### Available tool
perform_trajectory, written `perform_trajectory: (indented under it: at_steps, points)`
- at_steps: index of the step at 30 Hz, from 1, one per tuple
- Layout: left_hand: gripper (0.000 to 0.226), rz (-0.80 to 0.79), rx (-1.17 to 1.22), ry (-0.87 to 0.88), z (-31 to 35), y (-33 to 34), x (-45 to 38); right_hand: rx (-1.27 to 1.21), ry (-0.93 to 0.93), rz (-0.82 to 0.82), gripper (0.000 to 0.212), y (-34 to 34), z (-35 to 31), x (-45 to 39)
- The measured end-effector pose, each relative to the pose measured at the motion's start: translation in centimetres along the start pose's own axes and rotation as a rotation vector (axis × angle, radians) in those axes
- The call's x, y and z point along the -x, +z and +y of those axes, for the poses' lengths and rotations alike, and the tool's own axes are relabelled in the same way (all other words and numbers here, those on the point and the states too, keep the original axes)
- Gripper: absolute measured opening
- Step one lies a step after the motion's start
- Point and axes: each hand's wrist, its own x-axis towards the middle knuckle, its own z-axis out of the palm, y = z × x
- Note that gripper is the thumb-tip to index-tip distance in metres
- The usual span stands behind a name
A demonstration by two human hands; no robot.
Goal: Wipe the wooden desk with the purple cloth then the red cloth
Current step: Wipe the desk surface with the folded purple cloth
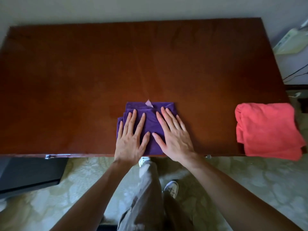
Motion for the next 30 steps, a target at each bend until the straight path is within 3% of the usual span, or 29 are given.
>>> perform_trajectory:
  at_steps: [4,20,25,30]
  points:
    - [0.065,0.004,0.009,0.044,-0.5,-0.8,-5.3,-0.021,-0.007,0.049,0.07,-0.1,2.3,-4.4]
    - [0.065,0.023,-0.017,0.117,0.7,-2.2,-39.3,0.054,0.082,0.074,0.076,-2.9,18.3,-31.7]
    - [0.063,0.033,-0.026,0.114,1.3,-2.5,-44.5,0.049,0.102,0.046,0.082,-3.6,20.6,-36.0]
    - [0.063,0.022,-0.031,0.125,1.6,-2.4,-44.6,0.05,0.128,0.055,0.077,-3.4,20.4,-35.7]
